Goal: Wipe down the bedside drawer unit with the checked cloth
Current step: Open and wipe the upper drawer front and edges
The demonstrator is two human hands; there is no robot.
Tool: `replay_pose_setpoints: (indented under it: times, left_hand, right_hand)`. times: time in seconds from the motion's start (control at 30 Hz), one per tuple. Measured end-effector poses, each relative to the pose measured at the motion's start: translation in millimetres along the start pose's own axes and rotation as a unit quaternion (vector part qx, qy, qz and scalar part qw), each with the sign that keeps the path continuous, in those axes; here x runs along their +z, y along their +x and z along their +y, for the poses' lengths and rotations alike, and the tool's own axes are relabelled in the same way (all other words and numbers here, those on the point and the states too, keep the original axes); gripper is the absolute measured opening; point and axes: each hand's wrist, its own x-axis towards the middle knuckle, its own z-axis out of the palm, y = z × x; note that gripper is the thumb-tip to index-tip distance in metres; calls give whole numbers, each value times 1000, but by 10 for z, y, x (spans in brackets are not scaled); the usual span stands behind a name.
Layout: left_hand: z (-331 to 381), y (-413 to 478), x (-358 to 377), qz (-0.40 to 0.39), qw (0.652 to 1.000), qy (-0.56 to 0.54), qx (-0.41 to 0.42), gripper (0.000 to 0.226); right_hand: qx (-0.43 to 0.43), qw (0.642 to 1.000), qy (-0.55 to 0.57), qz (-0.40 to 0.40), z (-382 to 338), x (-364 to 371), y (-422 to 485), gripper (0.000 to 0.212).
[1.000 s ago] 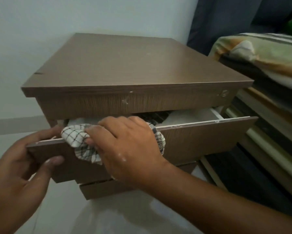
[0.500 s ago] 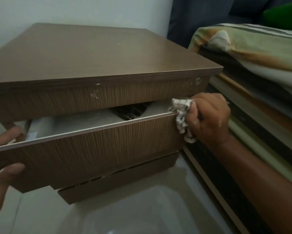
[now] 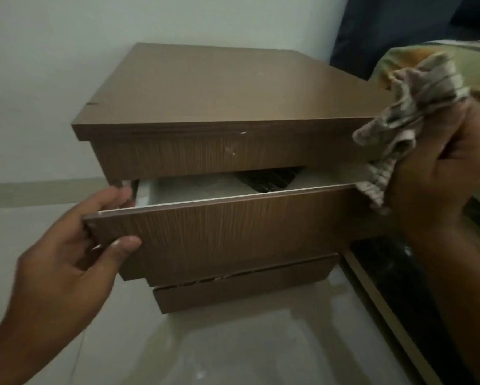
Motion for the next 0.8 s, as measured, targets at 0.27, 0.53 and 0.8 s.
replay_pose_setpoints:
  times: [0.27,0.53,0.8]
  left_hand:
    - [74,-11,-18,20,999,-37,-33,63]
    - [66,44,-33,-8,999,-34,-3,60]
    - [158,93,-14,7,999,-34,-2,52]
  right_hand:
    - [-225,930,-5,-292,-1545,927,-1026,34]
    - [-269,919,-40,-284,-1523,1091,-1197,32]
    - [-309,928,-85,-192,-827,781,-782,35]
